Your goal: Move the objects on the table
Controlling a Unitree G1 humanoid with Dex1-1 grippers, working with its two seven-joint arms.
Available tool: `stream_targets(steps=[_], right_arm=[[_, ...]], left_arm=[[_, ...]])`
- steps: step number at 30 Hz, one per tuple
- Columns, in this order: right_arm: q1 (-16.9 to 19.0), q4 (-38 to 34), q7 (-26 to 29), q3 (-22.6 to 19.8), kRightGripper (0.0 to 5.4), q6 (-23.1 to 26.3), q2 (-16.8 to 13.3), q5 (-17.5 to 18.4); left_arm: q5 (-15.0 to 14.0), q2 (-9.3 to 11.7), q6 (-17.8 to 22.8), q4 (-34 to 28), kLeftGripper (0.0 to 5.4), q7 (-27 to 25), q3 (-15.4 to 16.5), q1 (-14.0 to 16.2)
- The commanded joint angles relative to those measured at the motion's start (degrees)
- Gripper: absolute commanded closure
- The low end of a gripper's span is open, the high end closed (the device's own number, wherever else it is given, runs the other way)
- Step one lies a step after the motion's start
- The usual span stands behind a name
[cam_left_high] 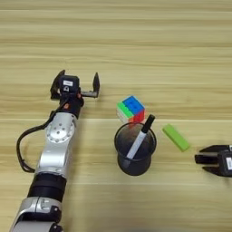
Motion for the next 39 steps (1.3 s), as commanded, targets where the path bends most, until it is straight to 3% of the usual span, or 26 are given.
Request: stream_targets(steps=[1,10,17,27,34,39], right_arm=[[-0.1,-0.5,0.8,0.7,2.68,1.2,0.2,0.8],[-0.5,-0.8,0.6,0.4,1.82,1.3,0.2,2.1],[-0.2,-3.9,1.5,-1.2,1.04,2.5,0.5,8.2],[-0.5,-10.9,2.0,-4.9,0.06,6.9,2.3,21.2],[-0.1,-13.4,2.6,-7.4,0.06,10.0,2.8,26.7],[-0.6,-14.8,2.8,-10.0,0.06,13.1,4.1,32.6]], left_arm=[[0.6,0.2,-0.5,0.4,0.00,-0.2,0.2,-0.6],[0.6,0.1,-0.6,0.6,0.00,-0.1,0.1,-0.7],[0.6,0.1,-0.8,0.7,0.00,-0.1,0.1,-0.7],[0.6,0.2,-1.1,0.9,0.00,-0.2,0.1,-0.7],[0.5,0.2,-1.1,0.9,0.00,-0.2,0.2,-0.7],[0.5,0.3,-1.1,0.7,0.00,-0.2,0.3,-0.6]])
